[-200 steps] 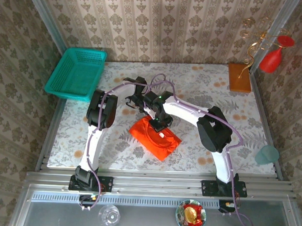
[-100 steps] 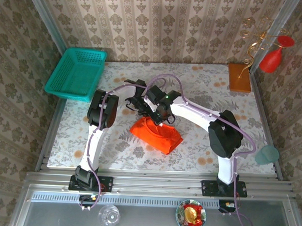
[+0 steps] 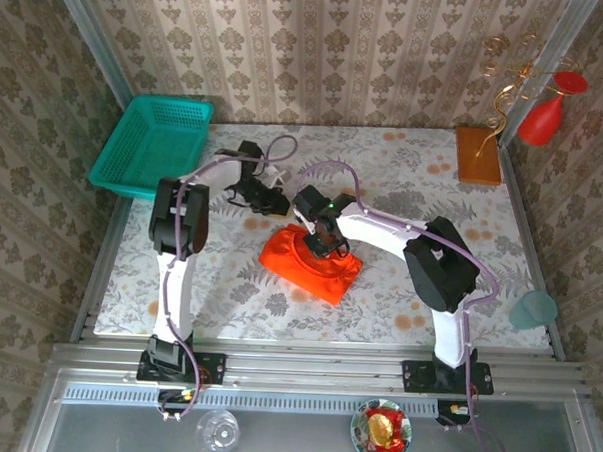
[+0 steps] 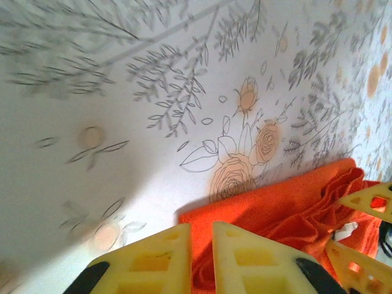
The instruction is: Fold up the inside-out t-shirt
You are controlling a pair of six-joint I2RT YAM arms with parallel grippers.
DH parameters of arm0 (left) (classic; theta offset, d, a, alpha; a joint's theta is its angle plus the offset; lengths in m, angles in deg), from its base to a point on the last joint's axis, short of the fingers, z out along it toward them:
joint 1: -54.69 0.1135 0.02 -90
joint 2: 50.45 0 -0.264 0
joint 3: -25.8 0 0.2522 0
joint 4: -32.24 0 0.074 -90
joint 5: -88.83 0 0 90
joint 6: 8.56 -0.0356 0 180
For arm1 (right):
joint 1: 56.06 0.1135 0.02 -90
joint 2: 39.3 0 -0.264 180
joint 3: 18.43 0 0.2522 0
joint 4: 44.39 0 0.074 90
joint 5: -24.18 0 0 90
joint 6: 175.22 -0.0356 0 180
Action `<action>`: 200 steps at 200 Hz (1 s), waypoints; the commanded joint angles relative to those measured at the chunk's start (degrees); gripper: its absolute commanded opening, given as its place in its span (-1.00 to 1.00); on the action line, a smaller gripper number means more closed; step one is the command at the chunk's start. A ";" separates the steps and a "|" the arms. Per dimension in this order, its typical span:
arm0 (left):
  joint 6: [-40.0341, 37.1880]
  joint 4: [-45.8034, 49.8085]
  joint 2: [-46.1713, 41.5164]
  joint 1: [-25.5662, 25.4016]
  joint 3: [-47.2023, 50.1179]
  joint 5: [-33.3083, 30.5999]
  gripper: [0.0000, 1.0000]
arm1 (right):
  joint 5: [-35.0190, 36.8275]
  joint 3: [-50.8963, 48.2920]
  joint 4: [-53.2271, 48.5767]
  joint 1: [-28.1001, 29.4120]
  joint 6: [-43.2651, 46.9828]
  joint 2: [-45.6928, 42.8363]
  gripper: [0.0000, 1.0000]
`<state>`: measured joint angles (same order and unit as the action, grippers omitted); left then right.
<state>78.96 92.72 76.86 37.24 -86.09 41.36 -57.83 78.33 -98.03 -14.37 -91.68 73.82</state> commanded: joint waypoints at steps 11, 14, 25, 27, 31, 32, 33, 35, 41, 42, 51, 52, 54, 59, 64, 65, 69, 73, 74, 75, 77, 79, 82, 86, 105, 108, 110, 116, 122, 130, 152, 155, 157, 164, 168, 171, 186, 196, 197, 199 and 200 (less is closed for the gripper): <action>3.63 -2.69 -9.81 0.91 4.31 -3.44 -0.64 | 3.90 -0.81 -0.59 0.13 -4.69 -7.47 -0.17; 3.65 -2.61 -10.51 0.93 4.84 -3.49 -0.63 | 3.77 -0.92 -1.04 0.14 -5.38 -8.07 -0.16; 3.76 -2.75 -13.44 0.63 7.19 -3.89 -0.62 | 2.68 -1.49 -2.47 -0.08 -8.53 -9.99 -0.14; 3.79 -2.88 -13.98 0.55 7.69 -3.99 -0.61 | 2.41 -1.67 -2.72 -0.11 -9.20 -10.28 -0.14; 3.89 -3.21 -15.07 0.30 8.82 -4.24 -0.60 | 1.69 -2.17 -3.09 -0.20 -10.46 -11.05 -0.14; 3.93 -3.26 -15.33 0.26 9.13 -4.26 -0.59 | 1.51 -2.33 -3.18 -0.25 -10.75 -11.20 -0.14; 3.91 -3.41 -15.60 0.20 9.42 -4.32 -0.59 | 1.33 -2.50 -3.27 -0.27 -11.11 -11.45 -0.14; 3.96 -3.70 -16.06 0.11 10.03 -4.36 -0.57 | 0.98 -2.85 -3.43 -0.33 -11.69 -11.81 -0.14; 4.01 -4.30 -17.49 -0.26 11.76 -4.70 -0.53 | -0.10 -4.03 -3.87 -0.59 -13.58 -12.92 -0.13; 3.99 -4.37 -17.69 -0.32 11.96 -4.71 -0.52 | -0.27 -4.27 -3.88 -0.62 -14.02 -13.06 -0.13; 4.11 -4.78 -19.00 -0.94 13.83 -5.36 -0.43 | -1.92 -6.61 -3.98 -1.23 -17.36 -14.62 -0.13; 4.09 -4.79 -19.06 -1.02 13.96 -5.35 -0.42 | -2.10 -6.88 -3.98 -1.34 -17.71 -14.78 -0.13; 3.96 -4.68 -19.21 -1.18 14.29 -5.35 -0.40 | -2.56 -7.46 -3.98 -1.50 -18.50 -15.13 -0.13; 3.69 -4.46 -19.37 -1.64 14.80 -5.38 -0.35 | -3.66 -8.82 -3.98 -2.01 -20.17 -15.83 -0.13; 3.09 -3.80 -19.30 -2.10 15.04 -7.71 -0.32 | -4.58 -10.20 -3.98 -2.56 -21.80 -16.69 -0.13; 2.96 -3.64 -19.25 -2.21 15.06 -7.93 -0.31 | -4.79 -10.57 -3.94 -2.75 -22.17 -16.83 -0.13; 2.52 -2.93 -18.93 -2.70 15.07 -8.81 -0.29 | -5.46 -11.86 -3.78 -3.15 -23.52 -17.55 -0.13; 1.94 -2.17 -18.52 -3.18 14.97 -9.81 -0.27 | -6.02 -13.18 -3.49 -3.67 -24.59 -18.27 -0.12; 1.77 -1.99 -18.42 -3.28 14.93 -9.95 -0.27 | -6.26 -13.50 -3.43 -3.78 -24.98 -18.46 -0.12; 1.64 -1.77 -18.28 -3.37 14.87 -10.20 -0.26 | -6.42 -13.84 -3.35 -3.93 -25.30 -18.68 -0.12; 1.33 -1.34 -18.00 -3.62 14.71 -10.67 -0.26 | -6.85 -14.54 -3.16 -4.19 -25.87 -19.04 -0.12; 1.05 -0.85 -17.69 -3.81 14.54 -11.11 -0.25 | -7.26 -15.24 -2.94 -4.52 -26.41 -19.42 -0.12; 0.61 -0.17 -17.25 -4.16 14.28 -11.67 -0.24 | -7.81 -16.29 -2.60 -4.98 -27.28 -20.00 -0.12; 0.05 0.64 -16.58 -4.59 14.00 -12.24 -0.23 | -8.52 -17.66 -2.03 -5.60 -28.26 -20.87 -0.12; -1.83 2.98 -13.94 -6.52 12.74 -13.94 -0.17 | -10.99 -24.95 1.54 -8.73 -32.08 -24.87 -0.09; -1.96 3.12 -13.63 -6.76 12.58 -14.27 -0.17 | -11.18 -25.95 2.07 -9.24 -32.57 -25.40 -0.08; -2.06 3.16 -13.35 -6.95 12.43 -14.48 -0.16 | -11.33 -26.60 2.35 -9.61 -32.76 -25.69 -0.08; -2.10 3.18 -12.70 -7.17 12.14 -14.81 -0.13 | -11.84 -28.14 3.24 -10.58 -33.53 -26.39 -0.07; -2.20 3.12 -12.17 -7.37 11.78 -14.84 -0.13 | -12.75 -29.54 4.27 -11.59 -33.83 -27.06 -0.05; -2.18 3.08 -11.31 -7.41 11.20 -15.03 -0.12 | -14.23 -31.10 5.92 -12.55 -34.04 -27.62 -0.03; -2.34 4.28 -9.16 -7.39 9.14 -15.42 -0.12 | -18.21 -33.49 10.71 -14.31 -34.15 -27.17 0.00; -2.49 4.53 -8.91 -7.37 8.91 -15.26 -0.13 | -18.60 -33.59 11.34 -14.42 -34.15 -27.04 0.00; -2.52 4.72 -8.81 -7.41 8.85 -15.16 -0.14 | -18.82 -33.67 11.67 -14.48 -34.15 -26.94 0.00; -2.68 4.86 -8.66 -7.37 8.61 -14.81 -0.19 | -19.58 -33.85 12.90 -14.77 -34.21 -26.37 0.00; -2.75 4.86 -8.65 -7.42 8.61 -14.77 -0.23 | -20.09 -33.87 13.55 -14.99 -34.30 -26.02 0.00; -2.77 4.85 -8.70 -7.49 8.62 -14.80 -0.27 | -20.50 -33.87 14.00 -15.16 -34.32 -25.71 0.00; -2.31 4.25 -9.30 -7.24 9.11 -15.48 -0.49 | -22.57 -33.91 16.72 -15.79 -34.82 -24.63 -0.02; -1.76 3.57 -10.07 -7.00 9.64 -16.16 -0.64 | -23.27 -33.87 18.12 -16.01 -35.26 -24.23 -0.03; -1.71 3.48 -10.24 -6.95 9.67 -16.24 -0.65 | -23.32 -33.91 18.28 -16.02 -35.32 -24.16 -0.03; -1.60 3.27 -10.43 -6.88 9.83 -16.35 -0.67 | -23.47 -33.88 18.55 -16.03 -35.36 -24.04 -0.03; -1.54 3.15 -10.55 -6.84 9.90 -16.43 -0.68 | -23.55 -33.88 18.67 -16.03 -35.41 -24.02 -0.04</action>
<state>77.56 95.25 68.20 29.70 -76.02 26.49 -76.96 44.98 -85.37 -29.76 -124.92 48.22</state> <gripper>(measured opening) 0.230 0.491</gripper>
